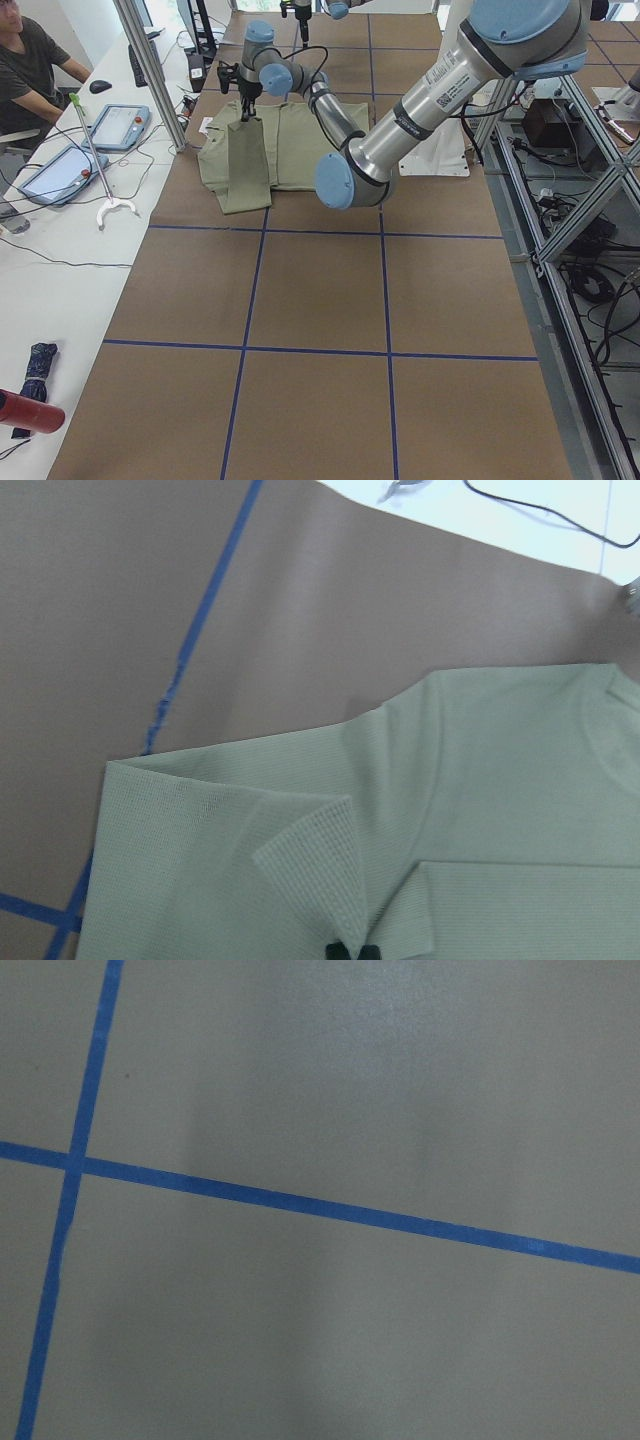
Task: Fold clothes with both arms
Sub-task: 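Carry the sleeve cuff with the left gripper across the shirt toward the far shoulder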
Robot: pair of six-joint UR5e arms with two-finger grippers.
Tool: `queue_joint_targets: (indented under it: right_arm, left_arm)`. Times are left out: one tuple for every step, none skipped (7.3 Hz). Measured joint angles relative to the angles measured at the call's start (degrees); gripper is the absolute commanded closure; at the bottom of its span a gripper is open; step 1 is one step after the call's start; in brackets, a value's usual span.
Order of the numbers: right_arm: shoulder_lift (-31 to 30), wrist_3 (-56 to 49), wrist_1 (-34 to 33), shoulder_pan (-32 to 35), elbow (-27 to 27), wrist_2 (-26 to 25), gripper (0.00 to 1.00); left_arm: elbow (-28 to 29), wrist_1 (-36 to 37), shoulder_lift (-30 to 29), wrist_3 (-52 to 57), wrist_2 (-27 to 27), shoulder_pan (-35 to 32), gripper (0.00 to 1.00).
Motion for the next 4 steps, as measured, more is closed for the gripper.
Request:
queue_joint_targets:
  right_arm:
    - [-0.1,0.0,0.1,0.0,0.0,0.3,0.00]
    - [-0.2,0.0,0.1,0.0,-0.1,0.4,0.00]
    - [-0.3,0.0,0.1,0.0,-0.1,0.5,0.00]
    - [-0.3,0.0,0.1,0.0,-0.3,0.5,0.00]
  left_arm:
    - [4.9,-2.2,-6.0,-5.3,0.1,3.0,1.00]
    - [9.2,-5.7,-9.6,-9.8,0.4,6.0,1.00]
    - [13.3,-10.5,-11.0,-12.7,1.6,8.7,1.00]
    - [17.2,-15.4,-11.6,-14.4,3.3,10.7,1.00]
